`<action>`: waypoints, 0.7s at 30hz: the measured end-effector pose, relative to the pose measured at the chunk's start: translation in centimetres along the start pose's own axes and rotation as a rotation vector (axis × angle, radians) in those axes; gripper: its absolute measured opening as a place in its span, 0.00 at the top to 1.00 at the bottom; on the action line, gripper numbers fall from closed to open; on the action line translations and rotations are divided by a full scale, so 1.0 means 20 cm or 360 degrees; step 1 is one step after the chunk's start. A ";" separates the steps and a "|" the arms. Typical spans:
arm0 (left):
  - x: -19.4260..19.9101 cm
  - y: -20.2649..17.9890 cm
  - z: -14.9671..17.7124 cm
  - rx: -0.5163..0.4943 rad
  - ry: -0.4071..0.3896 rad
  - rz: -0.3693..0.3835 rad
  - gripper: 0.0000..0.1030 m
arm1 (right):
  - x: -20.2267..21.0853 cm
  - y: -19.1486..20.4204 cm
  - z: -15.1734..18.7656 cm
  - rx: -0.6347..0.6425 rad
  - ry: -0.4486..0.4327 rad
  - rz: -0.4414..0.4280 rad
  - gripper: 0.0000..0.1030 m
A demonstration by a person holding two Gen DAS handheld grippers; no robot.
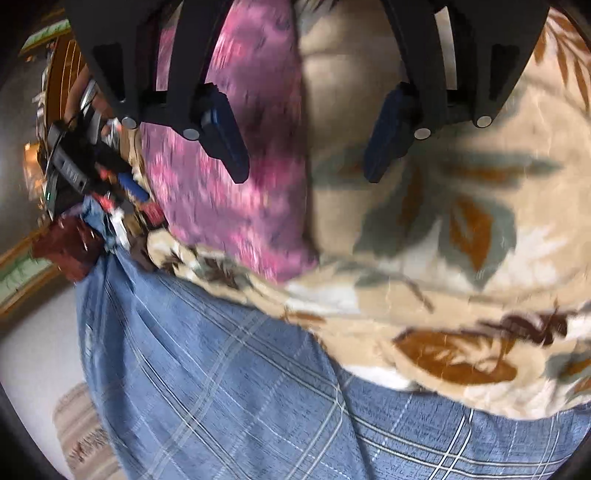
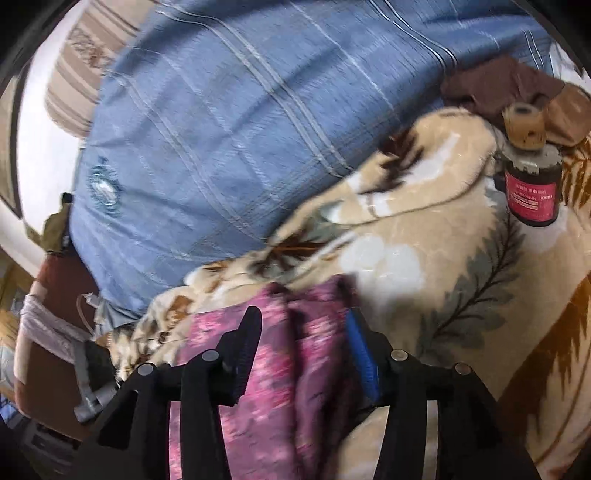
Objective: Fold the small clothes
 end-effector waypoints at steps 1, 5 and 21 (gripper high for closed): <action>-0.01 0.02 0.02 0.0056 0.0014 0.0024 0.38 | 0.01 0.03 0.02 0.0024 -0.0003 -0.0008 0.51; -0.09 -0.04 0.00 0.0083 0.0112 0.0186 0.38 | -0.06 0.10 0.03 0.0087 0.0072 0.0057 0.53; -0.07 -0.19 0.09 -0.0224 -0.0105 -0.0282 0.42 | -0.09 0.07 0.08 0.0143 0.0113 0.0263 0.94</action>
Point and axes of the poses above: each gripper's, at about its wrist camera, not at the fingertips, and x roughly against the way its jaws point, y to its left, z to its underside, the point moved 4 cm from there along -x, roughly the way its jaws point, and after that the axes turned 11 degrees about y, right-handed, at the moved point
